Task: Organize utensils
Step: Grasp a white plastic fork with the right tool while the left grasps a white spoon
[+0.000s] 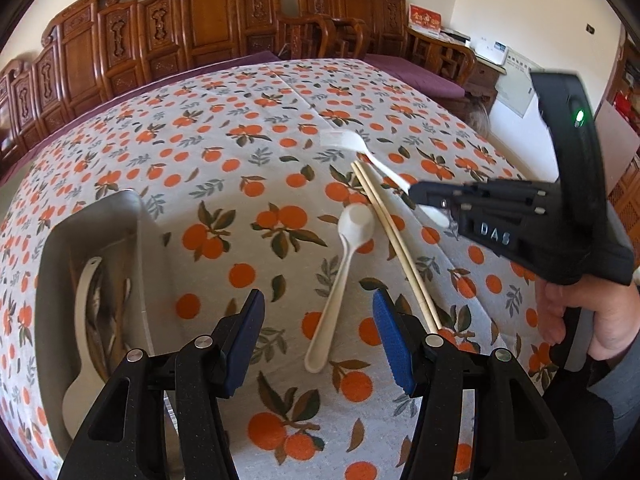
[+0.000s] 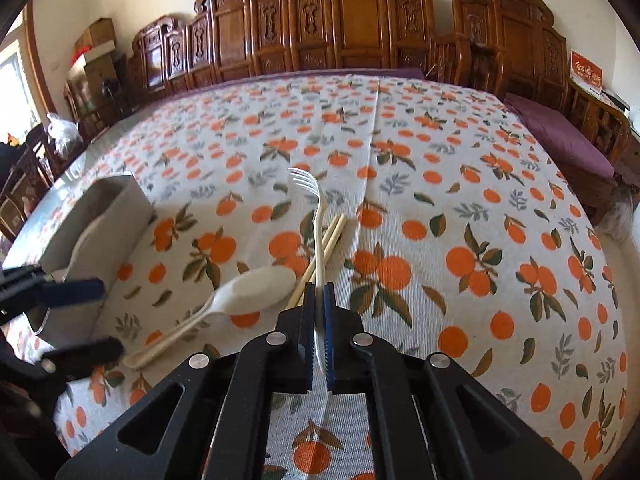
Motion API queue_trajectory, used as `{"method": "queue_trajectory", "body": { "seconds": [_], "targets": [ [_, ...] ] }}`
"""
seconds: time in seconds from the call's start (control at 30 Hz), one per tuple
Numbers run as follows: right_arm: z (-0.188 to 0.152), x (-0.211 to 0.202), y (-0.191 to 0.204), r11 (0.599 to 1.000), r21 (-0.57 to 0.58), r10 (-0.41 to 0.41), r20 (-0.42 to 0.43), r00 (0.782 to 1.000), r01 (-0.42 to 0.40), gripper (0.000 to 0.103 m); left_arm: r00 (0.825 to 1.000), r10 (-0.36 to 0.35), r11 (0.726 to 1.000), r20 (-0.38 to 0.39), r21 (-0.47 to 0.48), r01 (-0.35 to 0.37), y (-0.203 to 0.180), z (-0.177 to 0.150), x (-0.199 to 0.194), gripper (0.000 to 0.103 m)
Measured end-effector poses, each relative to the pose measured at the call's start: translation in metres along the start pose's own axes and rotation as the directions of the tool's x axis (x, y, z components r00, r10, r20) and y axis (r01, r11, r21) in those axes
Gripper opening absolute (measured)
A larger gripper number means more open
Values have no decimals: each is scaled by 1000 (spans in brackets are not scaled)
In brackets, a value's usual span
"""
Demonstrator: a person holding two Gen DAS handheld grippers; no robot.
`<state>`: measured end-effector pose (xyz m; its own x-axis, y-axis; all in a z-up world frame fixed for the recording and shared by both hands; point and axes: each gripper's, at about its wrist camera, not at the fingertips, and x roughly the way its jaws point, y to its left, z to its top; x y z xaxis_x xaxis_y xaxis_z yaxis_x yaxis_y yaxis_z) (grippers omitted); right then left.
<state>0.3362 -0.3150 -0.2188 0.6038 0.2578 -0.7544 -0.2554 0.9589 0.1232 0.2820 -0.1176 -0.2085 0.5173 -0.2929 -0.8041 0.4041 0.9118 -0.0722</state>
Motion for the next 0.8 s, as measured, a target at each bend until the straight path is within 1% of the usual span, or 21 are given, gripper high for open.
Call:
{"method": "queue_trajectory", "body": {
  "seconds": [0.2,0.23,0.3,0.5,0.63,0.67,0.7,0.73,0.77,0.8],
  "targets": [
    [3,-4,-3,1000,15,3,18,1000,-3,5,1000,10,1000,-11,-8,-10,-3,3,15,51],
    [3,-5,-3,1000,15,3,20,1000,-4,5,1000,12,1000,-15,-9,-12,-3,4,19,49],
    [3,-6,-3,1000,16,6,23,1000,-6,5,1000,14,1000,-26,-11,-14,-4,4,25,39],
    [2,-8,-2,1000,13,8,25,1000,-8,5,997,25,1000,-71,-6,-25,-7,4,48,29],
    [1,-9,-3,1000,20,7,25,1000,-8,5,998,27,1000,-57,-10,-28,-8,5,50,26],
    [1,-10,-4,1000,21,7,25,1000,-8,5,998,25,1000,-53,-15,-26,-7,6,51,22],
    [0,-10,-3,1000,22,7,23,1000,-7,5,998,26,999,-52,-17,-27,-6,6,51,14],
    [0,-10,-3,1000,23,7,23,1000,-8,5,998,20,1000,-51,-22,-22,-5,6,51,13],
    [0,-10,-3,1000,22,7,23,1000,-8,5,999,9,1000,-51,-28,-11,-4,5,51,9],
    [0,-10,-4,1000,21,7,24,1000,-7,5,998,5,1000,-57,-30,-7,-4,6,51,8]
  ]
}}
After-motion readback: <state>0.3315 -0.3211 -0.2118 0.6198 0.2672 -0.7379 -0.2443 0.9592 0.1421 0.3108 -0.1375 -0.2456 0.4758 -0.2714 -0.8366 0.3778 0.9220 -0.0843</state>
